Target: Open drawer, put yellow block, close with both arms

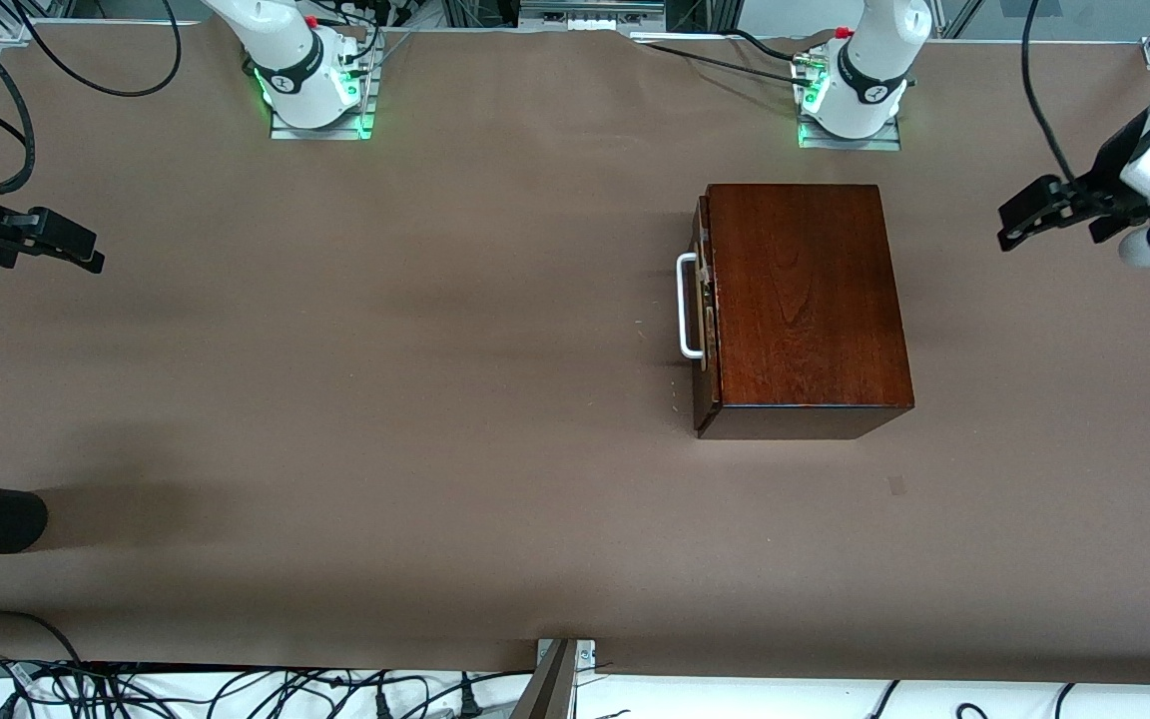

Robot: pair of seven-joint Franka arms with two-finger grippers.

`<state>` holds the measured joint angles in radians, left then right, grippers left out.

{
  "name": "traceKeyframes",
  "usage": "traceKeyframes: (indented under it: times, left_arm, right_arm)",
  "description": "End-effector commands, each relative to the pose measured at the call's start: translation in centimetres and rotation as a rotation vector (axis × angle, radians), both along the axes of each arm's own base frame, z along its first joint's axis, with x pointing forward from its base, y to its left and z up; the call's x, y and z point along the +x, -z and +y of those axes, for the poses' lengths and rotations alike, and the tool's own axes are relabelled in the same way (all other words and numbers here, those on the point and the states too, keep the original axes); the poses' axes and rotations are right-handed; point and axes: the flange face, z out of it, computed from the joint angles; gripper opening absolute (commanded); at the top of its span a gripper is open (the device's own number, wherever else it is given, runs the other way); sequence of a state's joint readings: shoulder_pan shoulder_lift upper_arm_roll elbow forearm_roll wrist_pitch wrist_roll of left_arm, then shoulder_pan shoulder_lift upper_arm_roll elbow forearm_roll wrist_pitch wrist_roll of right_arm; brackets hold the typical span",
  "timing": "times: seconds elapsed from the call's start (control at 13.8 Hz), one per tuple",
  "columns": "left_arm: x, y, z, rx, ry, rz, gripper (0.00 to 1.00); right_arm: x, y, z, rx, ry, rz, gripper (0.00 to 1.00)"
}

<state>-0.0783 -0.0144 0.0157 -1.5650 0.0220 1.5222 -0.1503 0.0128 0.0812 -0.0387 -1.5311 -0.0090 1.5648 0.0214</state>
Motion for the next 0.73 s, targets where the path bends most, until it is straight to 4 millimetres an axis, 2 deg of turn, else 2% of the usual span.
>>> traceKeyframes:
  times: [0.0, 0.36, 0.65]
  left_arm:
    - [-2.21, 1.91, 1.04, -0.036, 0.028, -0.021, 1.0]
    - [-1.89, 1.22, 0.69, -0.033, 0.029, 0.003, 1.0]
    - [-1.8, 0.91, 1.41, -0.036, 0.015, -0.006, 1.0]
  right_arm:
    - [-0.37, -0.74, 0.01, -0.009, -0.008, -0.009, 1.0]
    - [-0.32, -0.78, -0.09, -0.011, -0.006, -0.013, 1.0]
    - [-0.31, -0.8, -0.09, -0.011, -0.005, -0.015, 1.0]
